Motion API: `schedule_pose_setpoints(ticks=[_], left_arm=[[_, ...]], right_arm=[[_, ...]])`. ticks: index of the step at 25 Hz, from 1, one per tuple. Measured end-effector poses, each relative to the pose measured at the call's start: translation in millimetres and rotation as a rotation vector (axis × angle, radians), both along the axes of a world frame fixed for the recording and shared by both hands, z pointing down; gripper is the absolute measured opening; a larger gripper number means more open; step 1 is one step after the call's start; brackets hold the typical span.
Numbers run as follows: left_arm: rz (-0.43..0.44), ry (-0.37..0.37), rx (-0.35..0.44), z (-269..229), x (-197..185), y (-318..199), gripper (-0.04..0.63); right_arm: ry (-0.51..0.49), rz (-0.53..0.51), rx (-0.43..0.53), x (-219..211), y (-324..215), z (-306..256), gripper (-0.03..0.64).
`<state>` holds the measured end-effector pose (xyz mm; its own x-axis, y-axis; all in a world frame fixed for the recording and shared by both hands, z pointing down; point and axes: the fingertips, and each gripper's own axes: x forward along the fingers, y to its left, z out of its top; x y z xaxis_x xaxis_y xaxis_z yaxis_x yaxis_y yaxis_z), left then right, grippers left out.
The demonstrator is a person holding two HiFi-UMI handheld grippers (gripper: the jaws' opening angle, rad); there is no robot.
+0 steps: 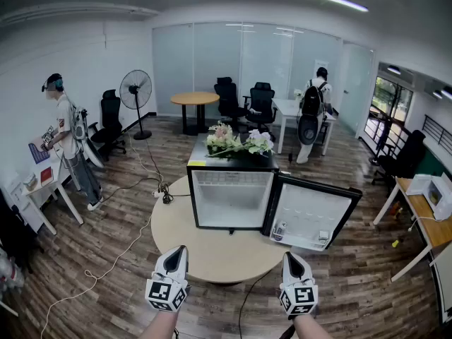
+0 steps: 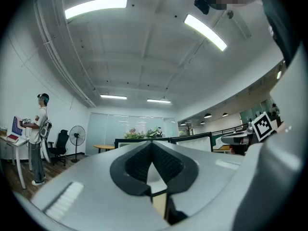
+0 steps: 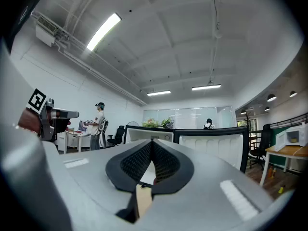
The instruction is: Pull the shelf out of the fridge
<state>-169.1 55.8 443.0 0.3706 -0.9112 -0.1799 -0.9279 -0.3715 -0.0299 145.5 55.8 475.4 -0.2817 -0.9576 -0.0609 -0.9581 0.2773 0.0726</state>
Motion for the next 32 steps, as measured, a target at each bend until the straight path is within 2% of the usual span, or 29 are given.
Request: schedule_pose_setpoints(ticks=[5, 9, 12, 16, 17, 18, 21, 32], left_arm=[[-0.001, 0.005, -0.004, 2, 6, 5, 0.000], [0.005, 0.010, -0.008, 4, 10, 7, 0.000], [0.006, 0.013, -0.013, 6, 11, 9, 0.000], [0.007, 0.017, -0.017, 9, 15, 11, 0.000], [0.008, 0.016, -0.017, 9, 17, 11, 0.000], [0.007, 0.016, -0.017, 10, 17, 11, 0.000], [0.006, 0.016, -0.019, 10, 21, 12, 0.000], [-0.035, 0.001, -0.022, 11, 44, 8, 0.000]], right_arm=[[0.010, 0.005, -0.015, 5, 3, 5, 0.006], [-0.020, -0.003, 0.040, 10, 10, -5, 0.008], [-0.003, -0.021, 0.036, 8, 12, -3, 0.008], [0.017, -0.103, -0.002, -3, 9, 12, 0.011], [0.030, -0.131, -0.015, -9, 6, 16, 0.336], [0.056, -0.147, -0.026, -14, 3, 19, 0.598], [0.150, -0.154, -0.014, -21, 3, 17, 0.600], [0.110, -0.210, -0.029, -3, -8, 17, 0.598]])
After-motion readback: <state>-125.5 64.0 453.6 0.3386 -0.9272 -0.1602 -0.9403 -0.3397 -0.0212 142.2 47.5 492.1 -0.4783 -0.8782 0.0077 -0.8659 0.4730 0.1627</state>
